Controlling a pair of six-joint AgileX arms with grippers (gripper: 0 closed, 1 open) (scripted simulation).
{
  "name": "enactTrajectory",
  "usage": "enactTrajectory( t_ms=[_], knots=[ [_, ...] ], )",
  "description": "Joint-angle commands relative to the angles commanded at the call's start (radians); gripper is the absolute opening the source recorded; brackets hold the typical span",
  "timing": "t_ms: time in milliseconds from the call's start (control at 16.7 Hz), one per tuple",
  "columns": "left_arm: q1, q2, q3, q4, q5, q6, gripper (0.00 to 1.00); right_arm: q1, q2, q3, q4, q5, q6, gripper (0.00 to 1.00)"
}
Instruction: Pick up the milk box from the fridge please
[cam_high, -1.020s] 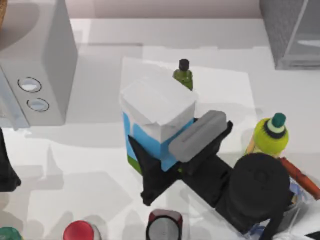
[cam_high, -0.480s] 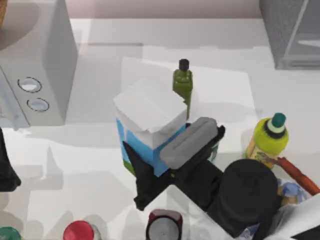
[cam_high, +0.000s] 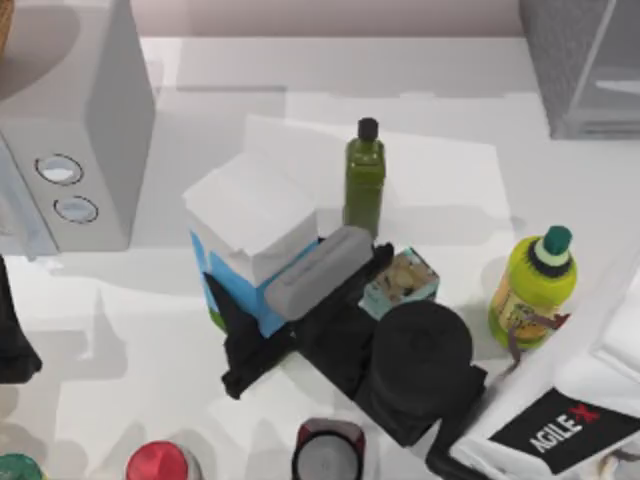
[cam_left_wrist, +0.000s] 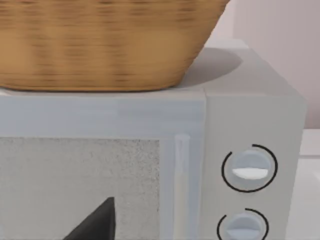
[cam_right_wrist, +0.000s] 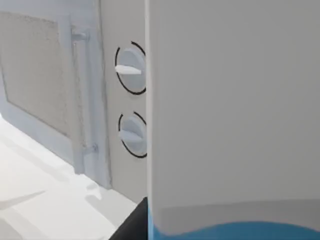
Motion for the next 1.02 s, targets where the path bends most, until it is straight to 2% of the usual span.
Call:
enactTrajectory(
  t_ms=[300, 1020],
  knots=[
    [0.0, 0.0, 0.0, 0.0, 0.0, 0.0, 1.0, -0.006, 0.029, 0.023, 0.006, -0.004, -0.001, 0.0],
    [0.0, 0.0, 0.0, 0.0, 0.0, 0.0, 1.0, -0.006, 0.029, 0.023, 0.006, -0.004, -0.001, 0.9]
  ],
)
